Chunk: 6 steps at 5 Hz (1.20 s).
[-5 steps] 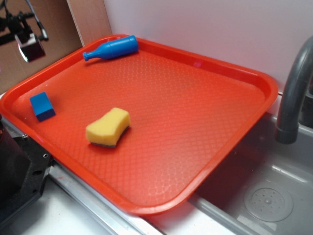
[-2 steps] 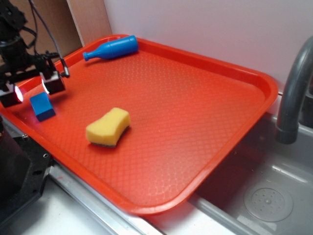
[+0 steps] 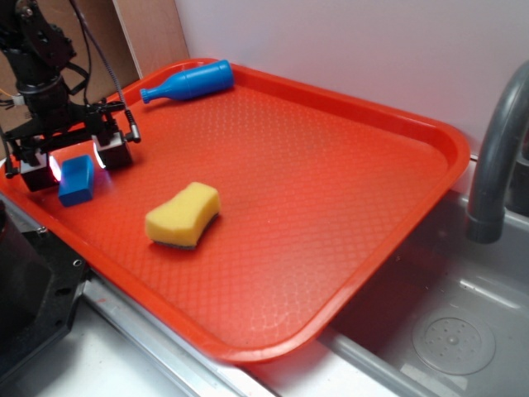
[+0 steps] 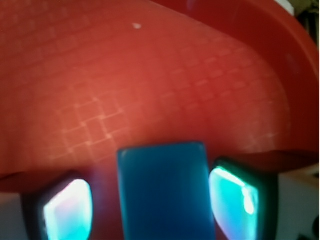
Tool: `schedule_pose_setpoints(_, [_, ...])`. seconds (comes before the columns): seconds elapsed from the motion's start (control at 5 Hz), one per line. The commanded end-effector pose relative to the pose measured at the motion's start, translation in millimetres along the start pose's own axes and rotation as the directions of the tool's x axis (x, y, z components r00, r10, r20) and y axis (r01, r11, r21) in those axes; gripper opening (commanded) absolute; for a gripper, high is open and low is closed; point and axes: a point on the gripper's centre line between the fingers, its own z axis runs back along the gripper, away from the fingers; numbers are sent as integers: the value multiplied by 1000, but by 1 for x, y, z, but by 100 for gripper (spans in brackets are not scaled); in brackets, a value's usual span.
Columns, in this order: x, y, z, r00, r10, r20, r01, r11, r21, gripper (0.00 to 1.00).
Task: Grab the blue block.
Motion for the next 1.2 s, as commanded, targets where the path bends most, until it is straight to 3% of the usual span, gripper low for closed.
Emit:
schedule_pose_setpoints(0.0, [-27,3,7,999,-24,-27,24,1000,14,0])
schedule_pose_setpoints(0.4, [-33,-4,35,991,-30,-129,31,1000,6,0])
schedule_pose_setpoints(0.6, [-24,-19,74,968,-231,-98,233,973,5,0])
schedule_pose_setpoints(0.8, [-24,-35,118,889,-458,15,458,889,5,0])
schedule_pose_setpoints(1.0, [-21,-41,146,751,-650,112,656,754,-23,0])
